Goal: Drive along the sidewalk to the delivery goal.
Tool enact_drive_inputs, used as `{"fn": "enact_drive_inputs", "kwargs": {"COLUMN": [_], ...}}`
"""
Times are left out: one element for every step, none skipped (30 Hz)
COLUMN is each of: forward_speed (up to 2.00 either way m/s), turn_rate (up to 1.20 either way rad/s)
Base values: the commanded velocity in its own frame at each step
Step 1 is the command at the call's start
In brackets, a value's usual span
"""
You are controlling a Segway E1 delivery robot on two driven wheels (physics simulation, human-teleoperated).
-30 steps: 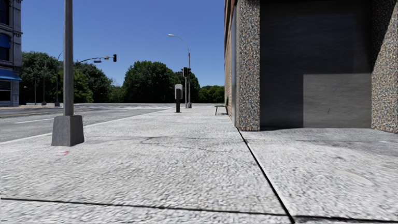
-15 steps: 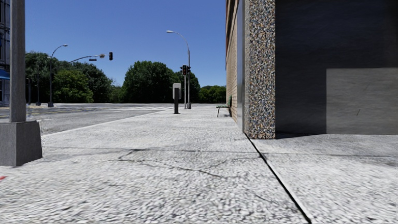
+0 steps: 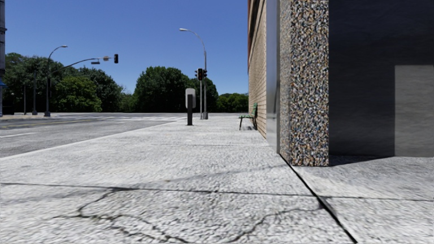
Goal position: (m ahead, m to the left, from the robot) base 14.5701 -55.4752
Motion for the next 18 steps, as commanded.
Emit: {"fn": "enact_drive_inputs", "kwargs": {"forward_speed": [2.00, 2.00, 2.00, 2.00, 2.00, 2.00, 2.00, 2.00, 2.00, 2.00, 2.00, 2.00, 2.00, 2.00, 2.00, 2.00, 2.00, 2.00], "turn_rate": [0.00, 0.00, 0.00, 0.00, 0.00, 0.00, 0.00, 0.00, 0.00, 0.00, 0.00, 0.00, 0.00, 0.00, 0.00, 0.00, 0.00, 0.00]}}
